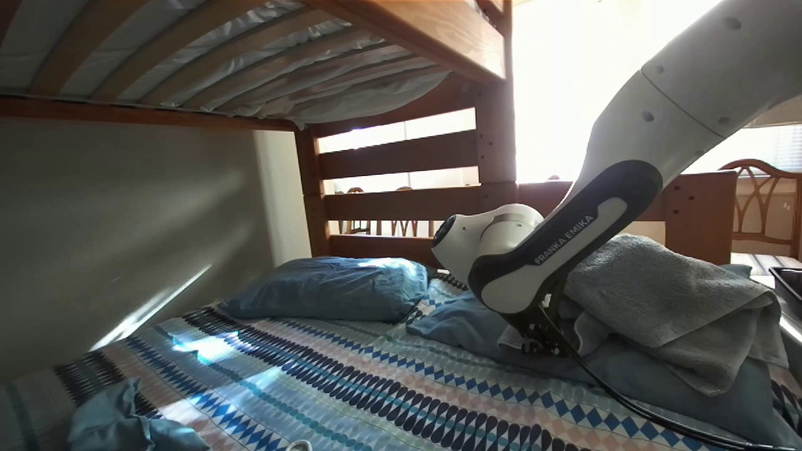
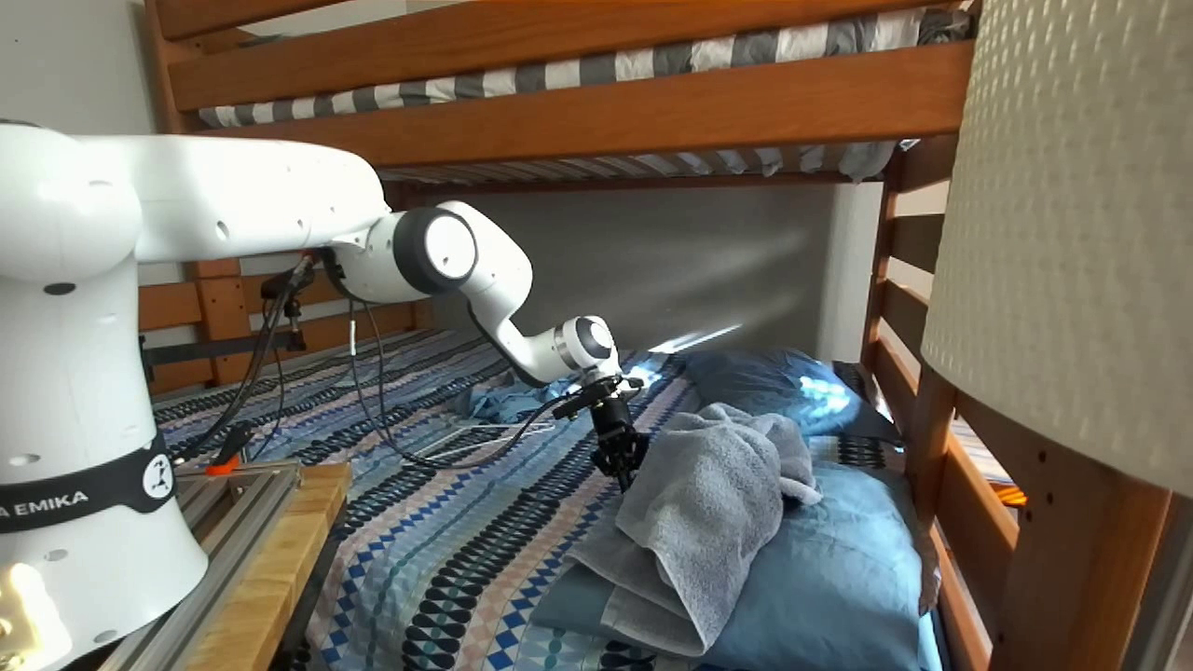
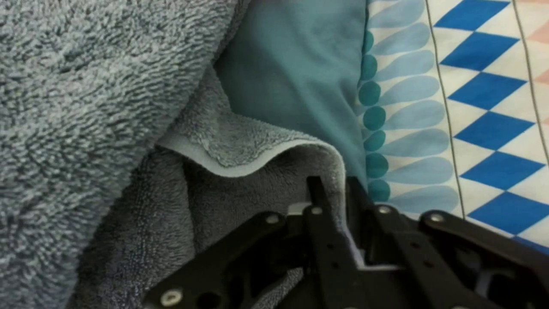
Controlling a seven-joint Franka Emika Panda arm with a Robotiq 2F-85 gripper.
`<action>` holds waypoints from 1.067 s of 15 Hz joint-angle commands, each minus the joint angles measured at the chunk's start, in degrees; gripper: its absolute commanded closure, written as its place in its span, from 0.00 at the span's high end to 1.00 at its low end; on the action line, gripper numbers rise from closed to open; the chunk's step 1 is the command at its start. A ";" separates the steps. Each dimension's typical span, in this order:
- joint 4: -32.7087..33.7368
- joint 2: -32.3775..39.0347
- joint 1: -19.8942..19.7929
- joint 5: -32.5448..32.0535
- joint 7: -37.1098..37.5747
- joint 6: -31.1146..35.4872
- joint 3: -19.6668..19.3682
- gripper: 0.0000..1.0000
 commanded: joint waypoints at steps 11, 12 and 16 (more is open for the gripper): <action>7.90 -1.42 -2.61 4.56 -16.77 -5.45 11.15 0.01; 8.77 -1.81 -2.54 4.83 -19.11 -5.54 12.18 0.01; 10.33 -3.83 -2.35 4.90 -28.65 -5.41 16.20 0.01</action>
